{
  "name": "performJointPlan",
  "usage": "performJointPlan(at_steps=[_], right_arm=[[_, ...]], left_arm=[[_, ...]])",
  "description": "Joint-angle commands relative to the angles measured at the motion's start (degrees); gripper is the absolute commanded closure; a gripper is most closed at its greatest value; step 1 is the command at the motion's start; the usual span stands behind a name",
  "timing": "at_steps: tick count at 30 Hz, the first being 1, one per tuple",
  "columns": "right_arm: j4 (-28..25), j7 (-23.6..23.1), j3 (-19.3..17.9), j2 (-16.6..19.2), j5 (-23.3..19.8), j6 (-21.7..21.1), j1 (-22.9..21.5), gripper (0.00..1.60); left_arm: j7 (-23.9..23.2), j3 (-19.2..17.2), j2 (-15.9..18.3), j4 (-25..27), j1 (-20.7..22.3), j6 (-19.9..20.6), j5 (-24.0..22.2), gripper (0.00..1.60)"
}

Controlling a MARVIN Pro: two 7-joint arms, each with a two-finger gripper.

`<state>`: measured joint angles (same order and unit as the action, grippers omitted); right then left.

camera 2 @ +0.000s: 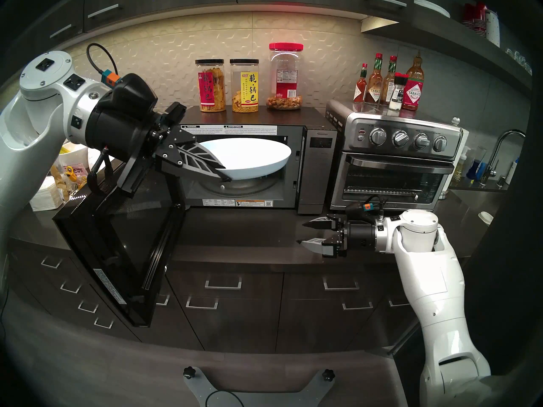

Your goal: Open the microwave, put the plate inside, and close the door

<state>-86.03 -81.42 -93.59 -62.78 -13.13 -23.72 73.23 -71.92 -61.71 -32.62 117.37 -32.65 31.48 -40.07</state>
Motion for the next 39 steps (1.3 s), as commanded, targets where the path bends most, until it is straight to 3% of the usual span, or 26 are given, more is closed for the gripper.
performJointPlan(at_steps=[1, 39], right_arm=[[-0.5, -0.8, 0.0, 0.1, -0.5, -0.1, -0.9, 0.00], [-0.5, -0.8, 0.0, 0.1, -0.5, -0.1, -0.9, 0.00]], left_arm=[[0.0, -0.5, 0.0, -0.1, 0.5, 0.2, -0.2, 1.60], [0.1, -0.3, 0.2, -0.1, 0.7, 0.1, -0.4, 1.60]])
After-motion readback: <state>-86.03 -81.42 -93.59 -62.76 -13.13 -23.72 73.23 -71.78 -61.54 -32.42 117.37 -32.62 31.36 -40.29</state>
